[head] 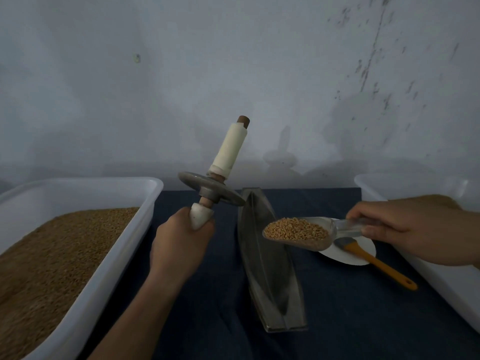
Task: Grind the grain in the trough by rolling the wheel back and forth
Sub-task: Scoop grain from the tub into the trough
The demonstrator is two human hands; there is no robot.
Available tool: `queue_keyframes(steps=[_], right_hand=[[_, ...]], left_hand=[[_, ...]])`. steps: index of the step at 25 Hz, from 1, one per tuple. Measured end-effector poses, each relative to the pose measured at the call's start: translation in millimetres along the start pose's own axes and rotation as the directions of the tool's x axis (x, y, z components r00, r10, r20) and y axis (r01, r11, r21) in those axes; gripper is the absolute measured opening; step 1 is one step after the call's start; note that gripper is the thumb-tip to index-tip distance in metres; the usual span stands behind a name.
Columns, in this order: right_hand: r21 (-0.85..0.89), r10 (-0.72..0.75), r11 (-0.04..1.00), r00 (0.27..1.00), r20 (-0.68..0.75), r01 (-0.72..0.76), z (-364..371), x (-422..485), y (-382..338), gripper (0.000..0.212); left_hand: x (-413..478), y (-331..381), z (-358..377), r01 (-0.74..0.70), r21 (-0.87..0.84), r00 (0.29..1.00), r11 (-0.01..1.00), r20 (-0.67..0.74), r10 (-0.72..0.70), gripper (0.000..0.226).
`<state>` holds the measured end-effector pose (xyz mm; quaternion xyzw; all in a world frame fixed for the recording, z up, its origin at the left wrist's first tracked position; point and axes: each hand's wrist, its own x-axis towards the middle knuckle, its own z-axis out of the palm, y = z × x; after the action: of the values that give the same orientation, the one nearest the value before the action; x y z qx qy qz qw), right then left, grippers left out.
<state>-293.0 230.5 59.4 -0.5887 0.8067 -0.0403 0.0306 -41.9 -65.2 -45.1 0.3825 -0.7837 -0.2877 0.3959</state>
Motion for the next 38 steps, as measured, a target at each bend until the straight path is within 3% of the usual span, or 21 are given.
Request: queue_keyframes(steps=[3, 8, 14, 25, 32, 38], right_hand=[[-0.039, -0.018, 0.999, 1.000, 0.025, 0.019, -6, 3, -5, 0.038], [-0.099, -0.031, 0.994, 0.996, 0.078, 0.039, -13, 9, -13, 0.011], [-0.193, 0.010, 0.981, 0.992, 0.123, 0.014, -17, 17, -25, 0.010], [-0.414, 0.003, 0.910, 1.000, 0.027, 0.009, -24, 28, -31, 0.012], [-0.341, 0.041, 0.940, 0.998, 0.039, -0.025, -21, 27, -28, 0.012], [-0.067, 0.096, 0.994, 0.984, 0.149, -0.086, -11, 20, -22, 0.011]], left_hand=[[-1, 0, 1, -0.008, 0.014, 1.000, 1.000, 0.010, 0.008, 0.028], [-1, 1, 2, -0.018, 0.046, 1.000, 0.999, 0.024, 0.017, 0.026], [-2, 2, 2, -0.030, 0.043, 0.999, 0.999, 0.033, 0.029, 0.023], [-2, 3, 3, -0.041, 0.080, 0.999, 0.996, 0.024, 0.039, 0.030], [-4, 5, 2, -0.046, 0.072, 0.997, 0.996, 0.065, 0.041, 0.025], [-6, 9, 1, -0.056, 0.025, 0.995, 0.998, 0.082, 0.054, 0.025]])
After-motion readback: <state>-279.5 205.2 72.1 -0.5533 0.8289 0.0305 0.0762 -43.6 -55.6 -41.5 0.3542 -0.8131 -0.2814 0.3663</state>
